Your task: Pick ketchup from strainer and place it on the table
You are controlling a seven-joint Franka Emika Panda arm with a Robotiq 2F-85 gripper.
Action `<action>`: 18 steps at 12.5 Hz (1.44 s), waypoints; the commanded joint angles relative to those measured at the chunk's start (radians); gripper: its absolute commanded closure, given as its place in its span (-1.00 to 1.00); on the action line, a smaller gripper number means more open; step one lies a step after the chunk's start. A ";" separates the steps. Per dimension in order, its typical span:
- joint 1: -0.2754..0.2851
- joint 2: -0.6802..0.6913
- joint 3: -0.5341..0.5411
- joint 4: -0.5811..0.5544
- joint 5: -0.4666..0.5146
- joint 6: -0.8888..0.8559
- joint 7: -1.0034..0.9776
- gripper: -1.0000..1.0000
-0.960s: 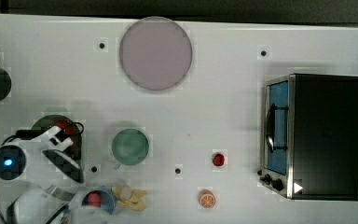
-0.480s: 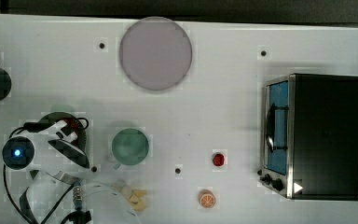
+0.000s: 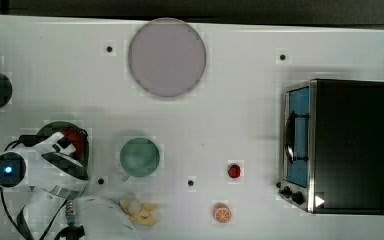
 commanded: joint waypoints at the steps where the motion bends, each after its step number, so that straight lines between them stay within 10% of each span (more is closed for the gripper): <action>1: -0.031 -0.090 0.067 0.002 0.038 -0.020 0.049 -0.13; 9: -0.249 -0.358 0.275 0.083 0.470 -0.402 -0.258 -0.13; 18: -0.480 -0.540 0.174 0.249 0.527 -0.692 -0.674 -0.13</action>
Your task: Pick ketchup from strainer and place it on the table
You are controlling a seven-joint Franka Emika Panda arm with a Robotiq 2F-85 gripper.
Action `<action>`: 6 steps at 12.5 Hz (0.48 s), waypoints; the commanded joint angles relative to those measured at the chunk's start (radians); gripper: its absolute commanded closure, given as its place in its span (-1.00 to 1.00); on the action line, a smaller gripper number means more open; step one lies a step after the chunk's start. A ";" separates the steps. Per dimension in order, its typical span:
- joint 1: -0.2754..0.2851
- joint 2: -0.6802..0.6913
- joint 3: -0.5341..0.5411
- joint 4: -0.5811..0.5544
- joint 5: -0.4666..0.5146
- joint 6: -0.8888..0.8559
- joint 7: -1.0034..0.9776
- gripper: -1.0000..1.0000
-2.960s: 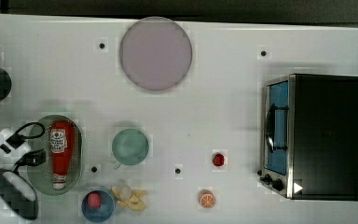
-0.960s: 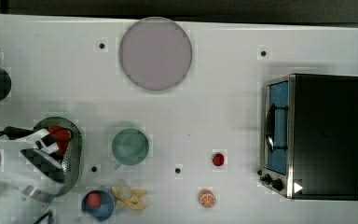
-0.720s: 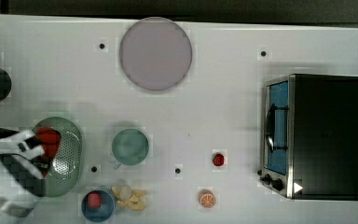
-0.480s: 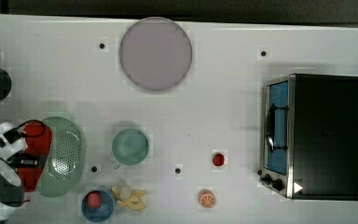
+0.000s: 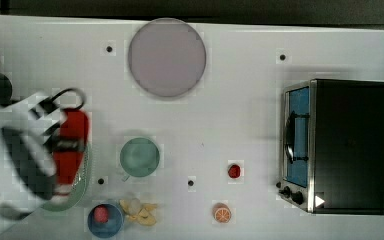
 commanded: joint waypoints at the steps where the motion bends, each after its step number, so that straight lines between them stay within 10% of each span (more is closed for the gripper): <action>1: -0.135 -0.059 -0.077 0.046 -0.001 -0.002 -0.208 -0.13; 6: -0.197 -0.062 -0.262 0.040 -0.001 0.001 -0.435 -0.13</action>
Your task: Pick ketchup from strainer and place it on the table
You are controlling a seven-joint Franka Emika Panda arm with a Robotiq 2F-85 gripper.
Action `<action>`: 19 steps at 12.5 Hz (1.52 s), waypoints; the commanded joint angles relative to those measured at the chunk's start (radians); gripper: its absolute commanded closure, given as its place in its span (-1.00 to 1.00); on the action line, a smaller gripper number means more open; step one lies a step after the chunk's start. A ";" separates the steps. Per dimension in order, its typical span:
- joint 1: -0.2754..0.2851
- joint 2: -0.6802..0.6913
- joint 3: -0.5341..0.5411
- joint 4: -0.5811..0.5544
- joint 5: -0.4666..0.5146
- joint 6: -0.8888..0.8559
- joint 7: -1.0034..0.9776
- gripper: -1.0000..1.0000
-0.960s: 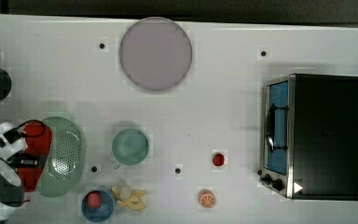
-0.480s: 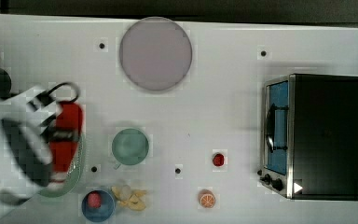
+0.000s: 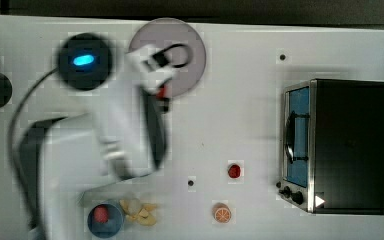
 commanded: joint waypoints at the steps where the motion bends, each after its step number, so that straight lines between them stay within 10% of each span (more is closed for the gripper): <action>1: -0.039 -0.012 -0.089 0.005 0.000 -0.001 -0.149 -0.13; 11: -0.041 0.029 -0.246 -0.362 0.001 0.435 -0.156 -0.13; 19: -0.041 0.250 -0.255 -0.400 -0.001 0.603 -0.140 -0.13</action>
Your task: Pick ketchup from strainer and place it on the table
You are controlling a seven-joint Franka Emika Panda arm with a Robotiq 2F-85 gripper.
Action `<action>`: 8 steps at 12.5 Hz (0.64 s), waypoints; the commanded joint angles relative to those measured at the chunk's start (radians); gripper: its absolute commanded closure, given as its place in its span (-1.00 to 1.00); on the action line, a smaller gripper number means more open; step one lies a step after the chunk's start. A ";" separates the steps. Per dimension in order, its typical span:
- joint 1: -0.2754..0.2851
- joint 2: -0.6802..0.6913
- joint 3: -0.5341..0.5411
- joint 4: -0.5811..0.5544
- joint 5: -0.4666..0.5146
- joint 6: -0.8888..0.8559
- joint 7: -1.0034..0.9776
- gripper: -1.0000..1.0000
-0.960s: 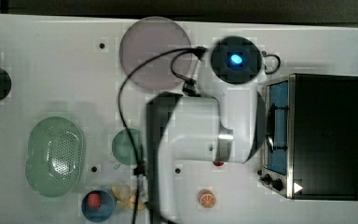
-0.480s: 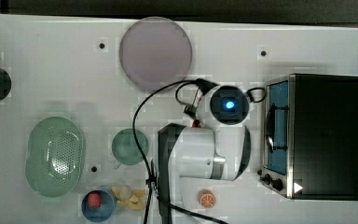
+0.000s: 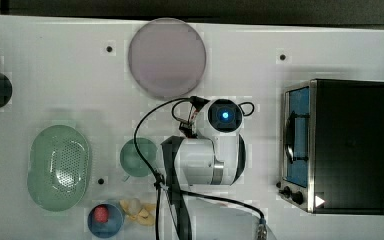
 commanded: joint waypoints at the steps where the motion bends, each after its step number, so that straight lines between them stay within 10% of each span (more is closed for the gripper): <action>1: -0.018 0.011 -0.004 0.015 -0.001 0.015 -0.021 -0.19; 5: -0.018 0.006 -0.009 0.020 -0.001 0.008 -0.020 -0.98; 8: -0.017 -0.081 0.006 0.073 0.001 -0.012 -0.020 -1.00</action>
